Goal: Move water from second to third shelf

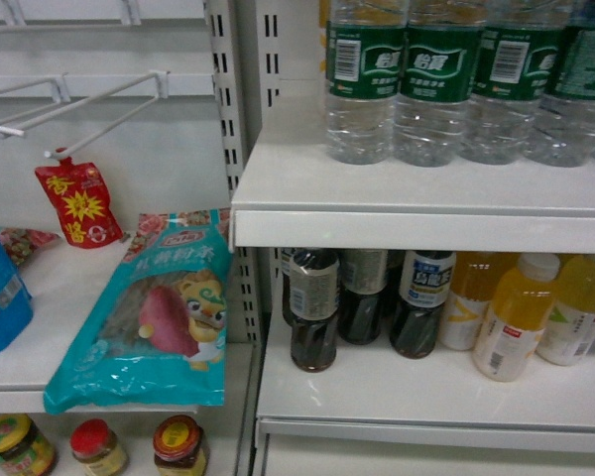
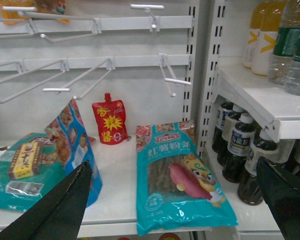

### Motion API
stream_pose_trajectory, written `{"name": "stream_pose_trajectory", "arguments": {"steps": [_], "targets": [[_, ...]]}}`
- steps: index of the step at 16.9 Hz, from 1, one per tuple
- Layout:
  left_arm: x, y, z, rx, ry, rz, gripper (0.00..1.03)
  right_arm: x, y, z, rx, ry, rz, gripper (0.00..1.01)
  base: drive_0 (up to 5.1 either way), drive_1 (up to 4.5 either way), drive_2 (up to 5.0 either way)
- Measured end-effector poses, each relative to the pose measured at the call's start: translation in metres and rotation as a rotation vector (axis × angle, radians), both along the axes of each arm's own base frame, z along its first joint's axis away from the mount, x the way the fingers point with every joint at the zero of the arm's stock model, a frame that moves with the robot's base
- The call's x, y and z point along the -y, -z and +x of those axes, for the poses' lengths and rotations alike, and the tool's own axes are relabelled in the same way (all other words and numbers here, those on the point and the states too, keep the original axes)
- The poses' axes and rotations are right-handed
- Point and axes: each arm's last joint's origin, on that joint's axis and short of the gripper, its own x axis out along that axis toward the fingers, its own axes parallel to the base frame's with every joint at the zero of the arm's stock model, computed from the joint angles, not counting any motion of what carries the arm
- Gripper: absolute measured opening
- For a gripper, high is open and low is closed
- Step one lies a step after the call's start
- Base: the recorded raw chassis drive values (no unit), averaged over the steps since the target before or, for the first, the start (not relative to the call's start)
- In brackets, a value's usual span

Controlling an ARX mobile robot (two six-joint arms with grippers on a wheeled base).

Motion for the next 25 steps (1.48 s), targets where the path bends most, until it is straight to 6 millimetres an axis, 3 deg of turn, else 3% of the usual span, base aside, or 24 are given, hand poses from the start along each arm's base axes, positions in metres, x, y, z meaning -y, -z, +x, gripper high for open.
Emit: {"name": "stream_pose_trajectory", "arguments": {"steps": [14,16,18,21,25], "targets": [[0.0,0.0,0.0,0.001,-0.001,0.0,0.98,0.002,0.001,0.002,0.038,-0.041,-0.006,0.42,-0.3,0.16,0.2],[0.0,0.0,0.0,0.0,-0.001,0.0,0.98,0.0,-0.006,0.017,0.124,-0.177,-0.019,0.42,0.0,0.0,0.0],[0.0,0.0,0.0,0.001,0.0,0.0,0.98,-0.011,-0.019,0.069,0.134,-0.241,-0.054,0.42,0.0,0.0,0.0],[0.0,0.0,0.0,0.0,0.0,0.0,0.98,-0.004,-0.003,0.135,0.028,-0.178,-0.058,0.42,0.0,0.0,0.0],[0.0,0.0,0.0,0.001,0.0,0.0,0.98,-0.002,-0.002,0.153,0.015,-0.151,-0.053,0.42,0.0,0.0,0.0]]}}
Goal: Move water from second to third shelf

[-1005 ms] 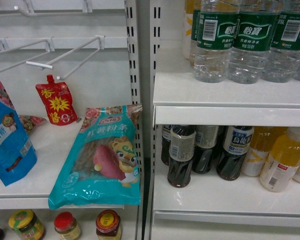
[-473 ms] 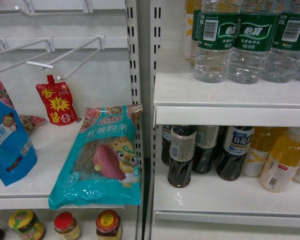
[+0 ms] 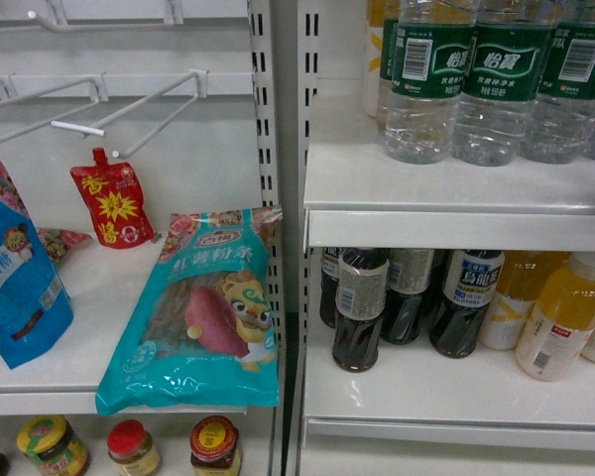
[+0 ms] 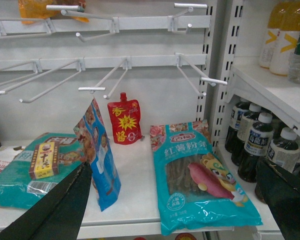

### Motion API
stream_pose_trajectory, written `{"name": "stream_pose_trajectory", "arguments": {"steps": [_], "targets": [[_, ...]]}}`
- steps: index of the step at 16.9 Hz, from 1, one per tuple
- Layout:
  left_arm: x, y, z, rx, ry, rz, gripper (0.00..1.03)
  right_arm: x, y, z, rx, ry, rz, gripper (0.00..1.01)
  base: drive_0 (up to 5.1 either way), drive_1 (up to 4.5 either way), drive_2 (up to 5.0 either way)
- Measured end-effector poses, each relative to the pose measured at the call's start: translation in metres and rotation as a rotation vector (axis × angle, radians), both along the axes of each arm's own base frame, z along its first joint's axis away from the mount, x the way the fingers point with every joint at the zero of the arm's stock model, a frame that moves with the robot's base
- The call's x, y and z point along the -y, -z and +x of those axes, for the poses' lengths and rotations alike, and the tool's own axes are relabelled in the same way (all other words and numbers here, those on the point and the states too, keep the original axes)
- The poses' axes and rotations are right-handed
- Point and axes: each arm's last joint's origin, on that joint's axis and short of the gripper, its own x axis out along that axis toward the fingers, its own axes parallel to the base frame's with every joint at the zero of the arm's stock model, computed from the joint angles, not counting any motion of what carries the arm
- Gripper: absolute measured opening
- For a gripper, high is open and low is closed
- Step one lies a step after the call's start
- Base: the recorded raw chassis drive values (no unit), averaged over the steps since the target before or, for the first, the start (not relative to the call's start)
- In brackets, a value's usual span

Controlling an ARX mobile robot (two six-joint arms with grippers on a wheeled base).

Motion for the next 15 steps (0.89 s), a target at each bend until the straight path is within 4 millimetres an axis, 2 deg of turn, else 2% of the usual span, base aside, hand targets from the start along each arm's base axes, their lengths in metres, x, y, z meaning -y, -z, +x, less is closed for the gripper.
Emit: {"name": "stream_pose_trajectory", "arguments": {"steps": [15], "targets": [[0.0,0.0,0.0,0.0,0.0,0.0,0.98,-0.005,-0.002,0.043,-0.045,0.038,0.013,0.42,0.0,0.0,0.0]]}}
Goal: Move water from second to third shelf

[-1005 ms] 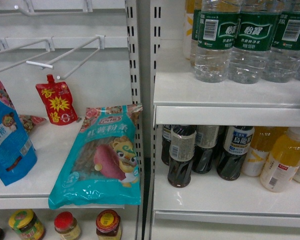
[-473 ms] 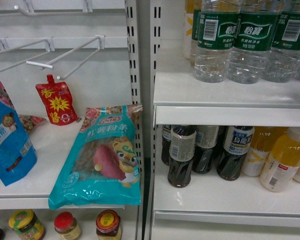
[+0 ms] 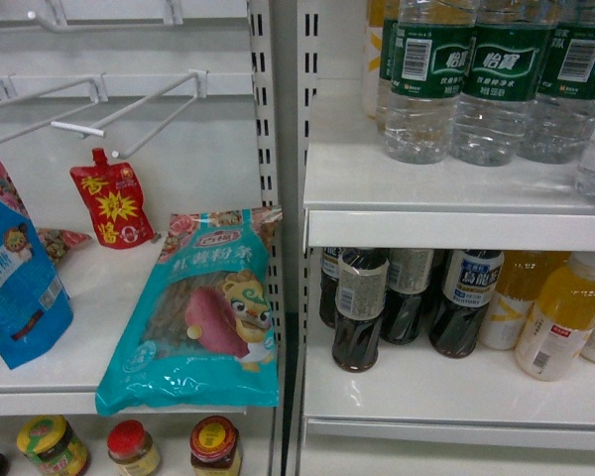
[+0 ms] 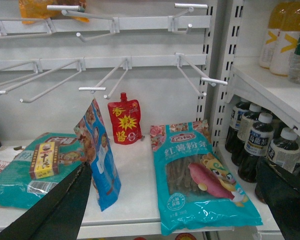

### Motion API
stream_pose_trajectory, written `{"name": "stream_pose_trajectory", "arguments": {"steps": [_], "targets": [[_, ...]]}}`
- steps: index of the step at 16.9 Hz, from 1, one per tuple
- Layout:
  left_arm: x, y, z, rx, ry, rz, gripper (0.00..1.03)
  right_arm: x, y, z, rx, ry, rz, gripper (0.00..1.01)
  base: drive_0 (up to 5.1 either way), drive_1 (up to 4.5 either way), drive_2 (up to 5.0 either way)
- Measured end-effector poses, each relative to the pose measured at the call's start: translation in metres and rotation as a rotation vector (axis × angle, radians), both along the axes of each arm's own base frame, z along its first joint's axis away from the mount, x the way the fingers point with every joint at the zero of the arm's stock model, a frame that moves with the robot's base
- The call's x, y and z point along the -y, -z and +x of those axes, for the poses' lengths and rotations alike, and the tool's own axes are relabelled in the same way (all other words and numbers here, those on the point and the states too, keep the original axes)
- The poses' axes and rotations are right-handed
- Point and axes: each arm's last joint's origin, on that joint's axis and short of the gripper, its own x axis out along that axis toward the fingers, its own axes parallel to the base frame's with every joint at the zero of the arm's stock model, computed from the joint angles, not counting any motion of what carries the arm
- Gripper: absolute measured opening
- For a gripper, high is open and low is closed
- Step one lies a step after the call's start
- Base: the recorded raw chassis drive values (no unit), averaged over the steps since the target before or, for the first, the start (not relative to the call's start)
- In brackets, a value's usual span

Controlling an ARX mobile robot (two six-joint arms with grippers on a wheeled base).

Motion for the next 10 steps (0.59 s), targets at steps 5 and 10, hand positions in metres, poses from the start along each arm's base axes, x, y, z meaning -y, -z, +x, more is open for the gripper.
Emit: {"name": "stream_pose_trajectory", "arguments": {"steps": [5,10], "targets": [[0.0,0.0,0.0,0.0,0.0,0.0,0.98,-0.003,-0.002,0.013,-0.009,0.021,0.0,0.42,0.0,0.0,0.0],[0.0,0.0,0.0,0.0,0.0,0.0,0.98,-0.003,-0.002,0.022,-0.015,0.035,0.006,0.42,0.0,0.0,0.0]]}}
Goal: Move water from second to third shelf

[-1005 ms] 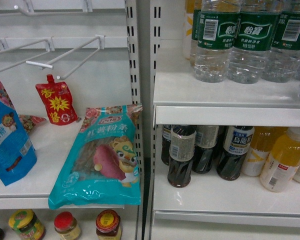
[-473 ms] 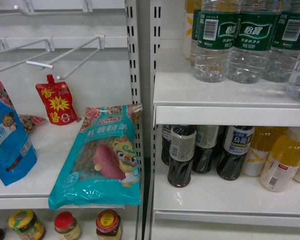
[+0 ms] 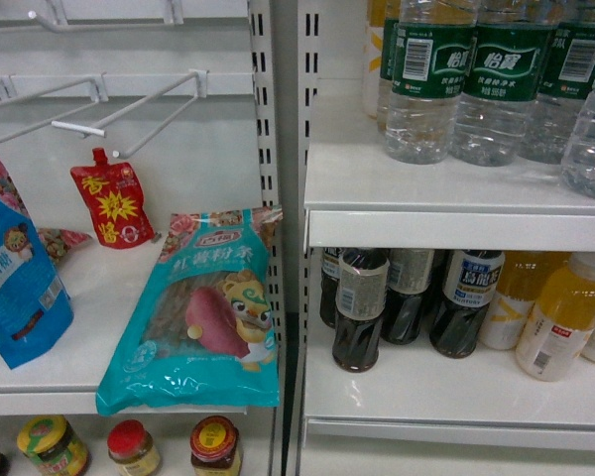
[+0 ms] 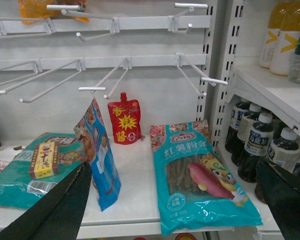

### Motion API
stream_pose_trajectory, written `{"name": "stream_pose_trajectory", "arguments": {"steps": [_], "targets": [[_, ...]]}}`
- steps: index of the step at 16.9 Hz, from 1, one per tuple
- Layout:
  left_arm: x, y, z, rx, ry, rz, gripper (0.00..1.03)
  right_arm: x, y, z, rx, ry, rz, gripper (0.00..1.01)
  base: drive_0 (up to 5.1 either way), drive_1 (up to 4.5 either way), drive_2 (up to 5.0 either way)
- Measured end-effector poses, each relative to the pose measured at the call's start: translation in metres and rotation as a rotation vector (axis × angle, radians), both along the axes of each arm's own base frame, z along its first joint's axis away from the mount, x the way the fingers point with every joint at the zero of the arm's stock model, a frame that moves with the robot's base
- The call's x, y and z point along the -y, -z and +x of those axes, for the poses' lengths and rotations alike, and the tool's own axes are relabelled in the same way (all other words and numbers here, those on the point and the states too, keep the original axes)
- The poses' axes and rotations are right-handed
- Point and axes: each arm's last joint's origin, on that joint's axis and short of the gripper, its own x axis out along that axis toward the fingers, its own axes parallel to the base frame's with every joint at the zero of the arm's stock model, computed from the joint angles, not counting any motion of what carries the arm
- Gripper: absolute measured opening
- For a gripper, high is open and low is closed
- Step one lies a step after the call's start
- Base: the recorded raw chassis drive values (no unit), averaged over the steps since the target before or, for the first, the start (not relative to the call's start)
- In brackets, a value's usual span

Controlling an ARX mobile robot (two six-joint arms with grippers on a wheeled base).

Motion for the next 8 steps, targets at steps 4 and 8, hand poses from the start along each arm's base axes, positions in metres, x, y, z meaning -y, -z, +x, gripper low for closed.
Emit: {"name": "stream_pose_trajectory", "arguments": {"steps": [4,8], "targets": [[0.0,0.0,0.0,0.0,0.0,0.0,0.98,-0.0021,0.0019,0.0022,0.0,0.002,-0.001,0.42,0.0,0.0,0.0],[0.0,0.0,0.0,0.0,0.0,0.0,0.98,-0.0021,-0.0006,0.0021,0.02,-0.011,0.001,0.9,0.0,0.0,0.0]]}}
